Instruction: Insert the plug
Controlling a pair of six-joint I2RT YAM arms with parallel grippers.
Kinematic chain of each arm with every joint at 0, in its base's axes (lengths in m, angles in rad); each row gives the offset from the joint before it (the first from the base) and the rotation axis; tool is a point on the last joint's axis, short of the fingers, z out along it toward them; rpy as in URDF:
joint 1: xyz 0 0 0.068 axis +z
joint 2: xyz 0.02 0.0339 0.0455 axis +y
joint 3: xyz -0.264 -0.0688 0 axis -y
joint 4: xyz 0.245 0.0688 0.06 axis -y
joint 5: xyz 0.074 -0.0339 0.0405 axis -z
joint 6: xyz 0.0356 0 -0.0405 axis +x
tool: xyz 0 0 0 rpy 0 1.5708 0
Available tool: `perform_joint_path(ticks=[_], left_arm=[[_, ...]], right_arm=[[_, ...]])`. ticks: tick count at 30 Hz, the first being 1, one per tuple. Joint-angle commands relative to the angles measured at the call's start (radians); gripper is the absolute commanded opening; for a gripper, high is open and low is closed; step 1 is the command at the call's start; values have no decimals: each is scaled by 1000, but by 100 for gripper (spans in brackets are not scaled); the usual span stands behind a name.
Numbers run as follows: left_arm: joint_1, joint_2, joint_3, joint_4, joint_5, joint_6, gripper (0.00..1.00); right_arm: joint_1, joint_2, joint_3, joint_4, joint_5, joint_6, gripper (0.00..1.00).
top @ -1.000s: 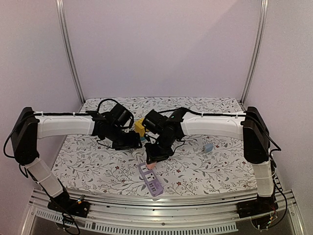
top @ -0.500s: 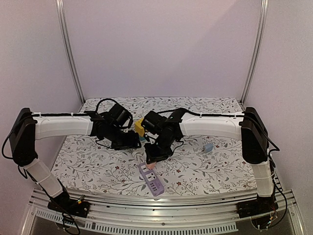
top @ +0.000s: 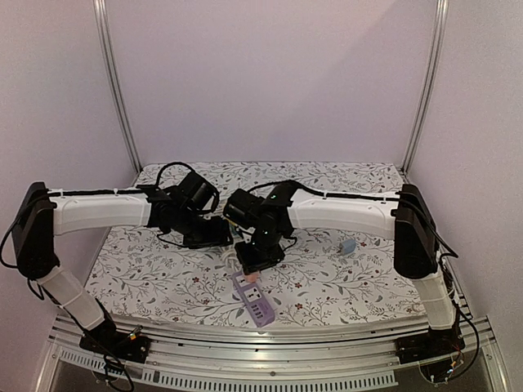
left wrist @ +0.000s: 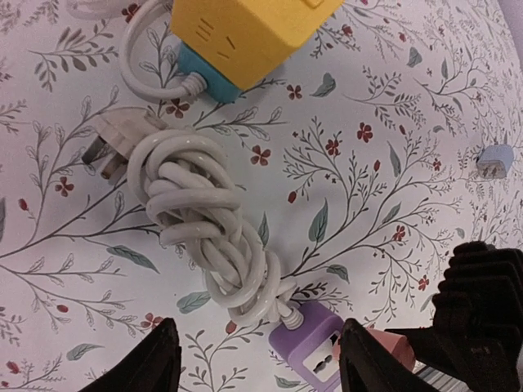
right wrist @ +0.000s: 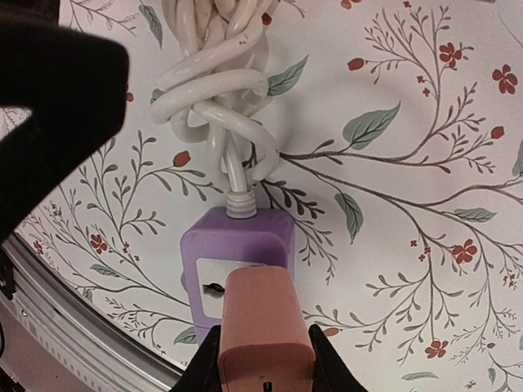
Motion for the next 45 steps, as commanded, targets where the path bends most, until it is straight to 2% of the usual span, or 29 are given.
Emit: perform_joint_path(ticks=[1,10,31,38,40,45], left_arm=[[13,-42,-19,-13,-54,-9,66],[22,-53,-24,-7,-69,-21,66],[23,-97,-31,-17,-99,6,66],[25,-129,-40,-24,-139,20,79],[26,-134,-42,-24,-145,23,86],[29,-138,-41,-22,-148,34,90]], right_arm=[[6,52,23,-130,143,-7,0],[9,54,34,-206,242,1,0],[8,106,-10,-158,198,-33,0],[10,123,-58,-130,174,-34,0],[10,130,-60,-128,171,-34,0],[10,127,-57,-133,181,-27,0]])
